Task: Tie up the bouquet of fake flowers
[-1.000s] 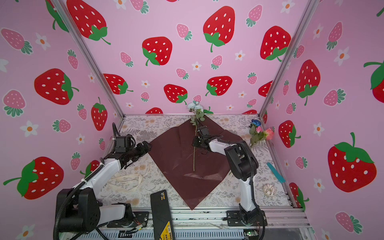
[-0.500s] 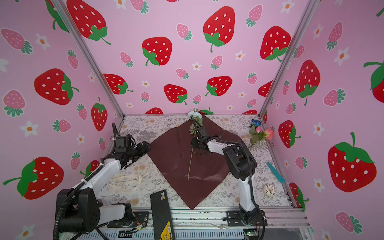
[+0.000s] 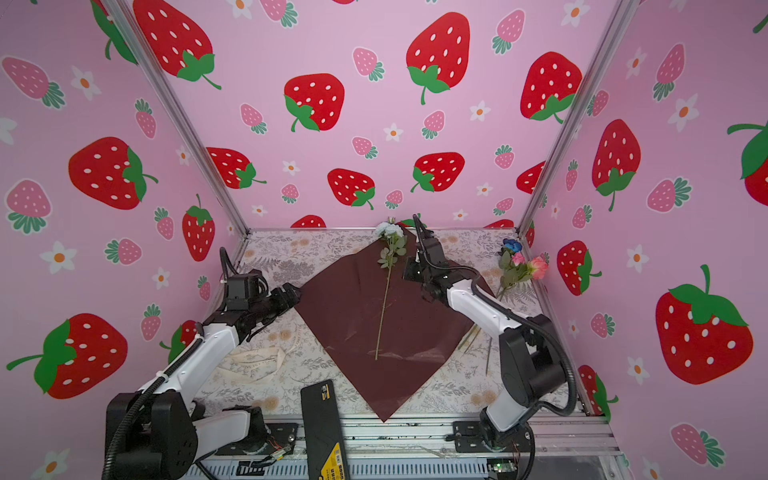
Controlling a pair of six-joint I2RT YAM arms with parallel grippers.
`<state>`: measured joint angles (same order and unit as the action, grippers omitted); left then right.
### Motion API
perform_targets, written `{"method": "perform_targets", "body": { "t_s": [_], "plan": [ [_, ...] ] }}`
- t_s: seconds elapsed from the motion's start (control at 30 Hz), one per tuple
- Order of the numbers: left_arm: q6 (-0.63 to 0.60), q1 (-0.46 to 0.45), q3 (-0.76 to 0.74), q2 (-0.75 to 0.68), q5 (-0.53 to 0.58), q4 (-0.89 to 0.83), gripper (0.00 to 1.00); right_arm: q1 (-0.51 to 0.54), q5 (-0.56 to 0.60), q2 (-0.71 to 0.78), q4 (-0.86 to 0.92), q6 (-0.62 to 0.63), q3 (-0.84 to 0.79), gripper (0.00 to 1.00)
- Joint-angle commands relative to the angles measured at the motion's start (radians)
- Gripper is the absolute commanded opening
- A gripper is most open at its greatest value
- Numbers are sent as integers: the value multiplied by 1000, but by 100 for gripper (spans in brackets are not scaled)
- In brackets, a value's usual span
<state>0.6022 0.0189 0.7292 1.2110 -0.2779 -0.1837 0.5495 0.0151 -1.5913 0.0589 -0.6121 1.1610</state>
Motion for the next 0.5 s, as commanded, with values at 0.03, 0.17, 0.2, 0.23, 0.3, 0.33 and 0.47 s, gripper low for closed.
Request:
{"method": "perform_targets", "body": {
  "t_s": [0.03,0.17,0.2,0.23,0.3,0.33,0.47],
  "plan": [
    [33,-1,-50,-43,-30,-30,92,-89,87,132,129,37,-128,29],
    [79,0,-113,-83,-58,-34,91,-160,101,275,147,31,-251,32],
    [92,0,-127,-91,-63,-40,90,-162,99,300,148,31,-269,32],
    [108,-2,-147,-97,-72,-44,89,-161,91,326,142,43,-293,32],
    [139,-6,-188,-112,-100,-34,86,-150,57,363,129,40,-336,32],
    [161,-10,-212,-120,-119,-21,84,-140,50,373,134,32,-350,32],
    [241,-79,-285,-150,-142,9,79,-45,80,368,161,-1,-378,31]
  ]
}}
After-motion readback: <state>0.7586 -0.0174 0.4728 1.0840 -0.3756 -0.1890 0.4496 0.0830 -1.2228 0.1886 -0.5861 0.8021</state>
